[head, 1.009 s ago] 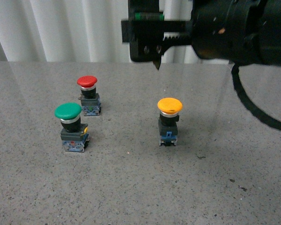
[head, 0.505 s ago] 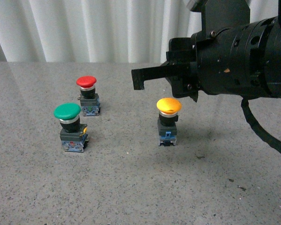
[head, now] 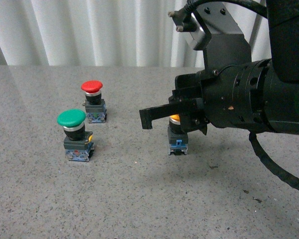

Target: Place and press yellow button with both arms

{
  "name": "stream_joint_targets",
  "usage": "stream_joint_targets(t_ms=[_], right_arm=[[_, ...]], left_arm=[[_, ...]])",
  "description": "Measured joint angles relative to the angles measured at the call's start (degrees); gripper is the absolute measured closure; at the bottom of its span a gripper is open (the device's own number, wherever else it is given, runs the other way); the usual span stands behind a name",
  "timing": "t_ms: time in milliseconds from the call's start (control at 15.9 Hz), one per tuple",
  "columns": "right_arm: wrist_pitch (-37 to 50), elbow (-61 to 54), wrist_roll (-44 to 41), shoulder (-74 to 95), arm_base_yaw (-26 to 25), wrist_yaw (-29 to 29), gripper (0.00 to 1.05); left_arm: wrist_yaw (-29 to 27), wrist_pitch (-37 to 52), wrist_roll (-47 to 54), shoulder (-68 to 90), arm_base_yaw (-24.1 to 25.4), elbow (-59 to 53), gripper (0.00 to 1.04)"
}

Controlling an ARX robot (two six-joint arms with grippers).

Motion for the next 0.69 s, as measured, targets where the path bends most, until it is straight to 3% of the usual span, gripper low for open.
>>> stream_joint_targets(t_ms=[694], right_arm=[[-3.02,0.98,-0.39,2.38,-0.44,0.5,1.03]], left_arm=[[0.0,0.0,0.0,0.0,0.0,0.0,0.07]])
